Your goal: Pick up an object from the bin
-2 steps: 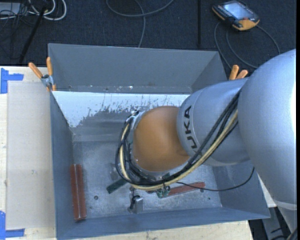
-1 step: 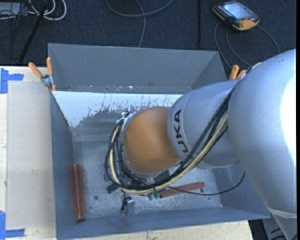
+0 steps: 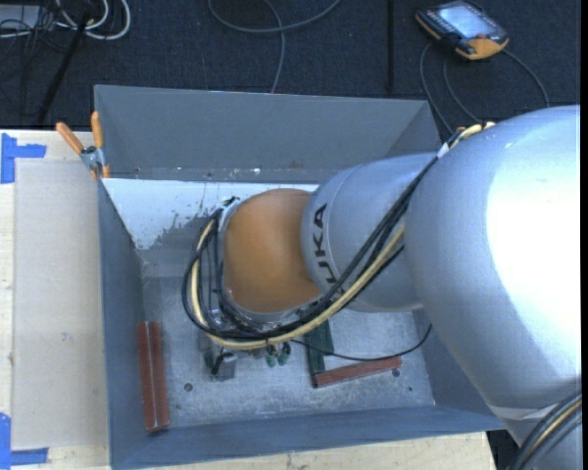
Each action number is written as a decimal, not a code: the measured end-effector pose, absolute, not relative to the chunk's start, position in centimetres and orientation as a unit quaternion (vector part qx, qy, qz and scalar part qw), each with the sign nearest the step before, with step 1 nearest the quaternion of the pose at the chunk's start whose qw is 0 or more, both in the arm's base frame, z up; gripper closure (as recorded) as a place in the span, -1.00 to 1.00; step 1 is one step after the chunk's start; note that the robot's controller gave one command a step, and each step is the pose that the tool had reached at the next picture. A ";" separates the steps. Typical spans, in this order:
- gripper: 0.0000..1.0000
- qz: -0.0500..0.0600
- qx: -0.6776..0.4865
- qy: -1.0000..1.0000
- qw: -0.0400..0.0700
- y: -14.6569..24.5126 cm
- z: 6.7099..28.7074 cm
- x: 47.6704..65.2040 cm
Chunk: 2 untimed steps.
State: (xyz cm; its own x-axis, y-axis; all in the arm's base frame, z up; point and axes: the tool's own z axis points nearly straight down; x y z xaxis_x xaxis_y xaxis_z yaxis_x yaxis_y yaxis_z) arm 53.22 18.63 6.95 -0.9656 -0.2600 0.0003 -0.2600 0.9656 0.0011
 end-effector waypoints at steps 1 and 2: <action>1.00 -0.001 0.131 -0.991 0.000 18.6 6.9 53.2; 1.00 -0.001 0.132 -0.991 0.000 18.6 6.9 53.2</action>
Offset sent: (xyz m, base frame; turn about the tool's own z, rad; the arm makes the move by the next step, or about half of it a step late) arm -0.0258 -0.0704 0.0067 -0.2862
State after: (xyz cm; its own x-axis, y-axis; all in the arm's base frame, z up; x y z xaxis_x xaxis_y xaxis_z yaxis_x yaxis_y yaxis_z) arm 53.22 18.61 6.95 -0.9653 -0.2613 0.0004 -0.2613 0.9653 0.0011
